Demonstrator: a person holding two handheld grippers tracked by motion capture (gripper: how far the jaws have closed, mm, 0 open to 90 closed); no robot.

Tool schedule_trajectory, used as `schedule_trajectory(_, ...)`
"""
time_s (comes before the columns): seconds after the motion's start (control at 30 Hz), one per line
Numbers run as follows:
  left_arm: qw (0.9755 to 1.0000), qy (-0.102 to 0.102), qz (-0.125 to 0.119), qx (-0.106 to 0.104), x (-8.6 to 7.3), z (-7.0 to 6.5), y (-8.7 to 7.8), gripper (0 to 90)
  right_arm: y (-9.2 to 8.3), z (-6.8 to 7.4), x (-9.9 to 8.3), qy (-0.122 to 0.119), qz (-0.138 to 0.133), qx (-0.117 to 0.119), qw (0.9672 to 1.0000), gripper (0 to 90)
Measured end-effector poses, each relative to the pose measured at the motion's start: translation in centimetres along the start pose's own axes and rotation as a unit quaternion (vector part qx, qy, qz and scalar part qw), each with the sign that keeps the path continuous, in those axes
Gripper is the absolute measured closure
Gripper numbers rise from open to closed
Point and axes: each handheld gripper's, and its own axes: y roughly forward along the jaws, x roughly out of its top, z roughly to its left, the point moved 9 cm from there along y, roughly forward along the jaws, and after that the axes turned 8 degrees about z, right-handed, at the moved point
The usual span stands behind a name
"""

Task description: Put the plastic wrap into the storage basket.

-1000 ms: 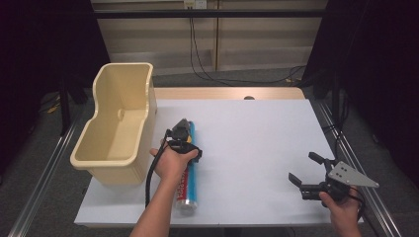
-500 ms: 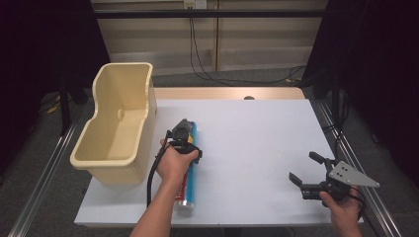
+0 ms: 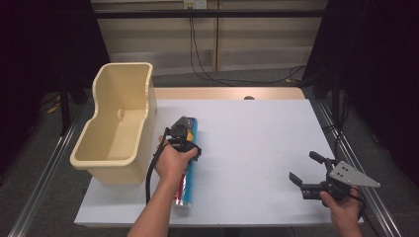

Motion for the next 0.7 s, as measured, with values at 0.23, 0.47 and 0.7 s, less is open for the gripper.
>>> schedule_trajectory(0.23,0.9998,-0.009,-0.007,0.018,-0.1,0.3,0.7,31.6,0.1,0.0,0.0,0.0,0.001,0.0,1.0,1.7)
schedule_trajectory(0.47,0.9992,-0.011,-0.019,0.033,-0.3,0.2,1.1,30.8,0.1,0.1,-0.1,0.001,0.002,0.002,1.0,1.7)
schedule_trajectory(0.7,0.9994,-0.01,0.002,0.033,-1.1,0.3,1.9,31.0,0.1,0.2,-0.1,-0.001,0.003,0.004,1.0,1.7)
